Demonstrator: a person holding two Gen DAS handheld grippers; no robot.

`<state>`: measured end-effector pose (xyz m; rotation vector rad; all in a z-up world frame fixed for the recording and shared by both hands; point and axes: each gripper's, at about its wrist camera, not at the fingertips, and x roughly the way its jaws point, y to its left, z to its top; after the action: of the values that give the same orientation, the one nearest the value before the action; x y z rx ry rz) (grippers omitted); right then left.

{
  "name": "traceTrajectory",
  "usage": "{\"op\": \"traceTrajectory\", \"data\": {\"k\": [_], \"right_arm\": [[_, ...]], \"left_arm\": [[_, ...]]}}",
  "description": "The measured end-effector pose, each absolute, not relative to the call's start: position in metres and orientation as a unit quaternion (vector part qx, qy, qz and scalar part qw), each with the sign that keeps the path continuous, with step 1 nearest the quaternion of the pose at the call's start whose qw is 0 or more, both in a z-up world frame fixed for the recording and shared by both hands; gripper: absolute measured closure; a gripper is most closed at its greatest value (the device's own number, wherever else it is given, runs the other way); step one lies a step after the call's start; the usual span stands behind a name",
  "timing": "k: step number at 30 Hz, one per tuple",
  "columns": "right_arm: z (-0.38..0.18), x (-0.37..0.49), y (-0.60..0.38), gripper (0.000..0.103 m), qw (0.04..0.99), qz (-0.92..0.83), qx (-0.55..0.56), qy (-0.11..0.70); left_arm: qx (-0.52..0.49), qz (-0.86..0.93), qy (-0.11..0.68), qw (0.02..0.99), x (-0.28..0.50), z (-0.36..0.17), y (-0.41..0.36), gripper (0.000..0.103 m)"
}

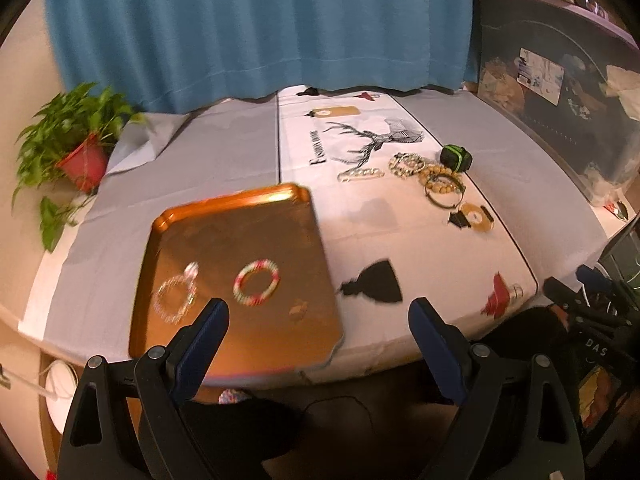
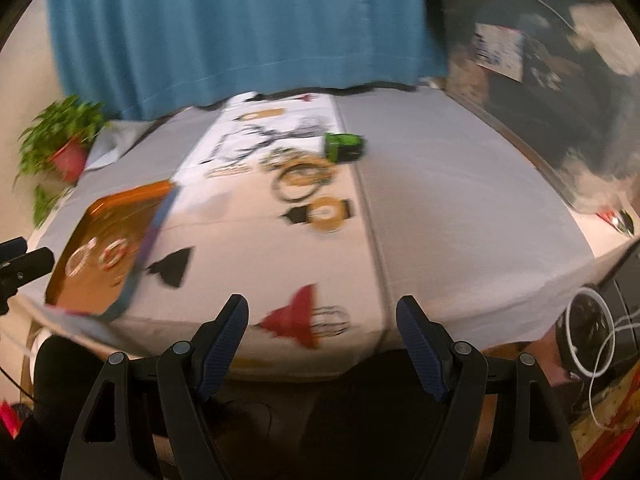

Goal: Organize jewelry
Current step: 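Move the right tool to the green-black watch while the left tool approaches the beaded bracelets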

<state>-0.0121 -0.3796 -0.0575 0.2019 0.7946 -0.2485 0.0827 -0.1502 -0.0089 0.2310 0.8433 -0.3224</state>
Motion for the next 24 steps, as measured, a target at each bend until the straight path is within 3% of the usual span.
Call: {"op": "traceTrajectory", "data": {"k": [11, 24], "right_arm": [[-0.068, 0.041, -0.461, 0.026, 0.903, -0.164, 0.104, 0.384], [-0.077, 0.167, -0.507, 0.026, 0.909, -0.151, 0.09, 0.378]], "left_arm": [[0.14, -0.23, 0.415, 0.869, 0.172, -0.028, -0.232, 0.014], [0.184, -0.292, 0.43, 0.834, 0.256, -0.065, -0.308, 0.014]]}}
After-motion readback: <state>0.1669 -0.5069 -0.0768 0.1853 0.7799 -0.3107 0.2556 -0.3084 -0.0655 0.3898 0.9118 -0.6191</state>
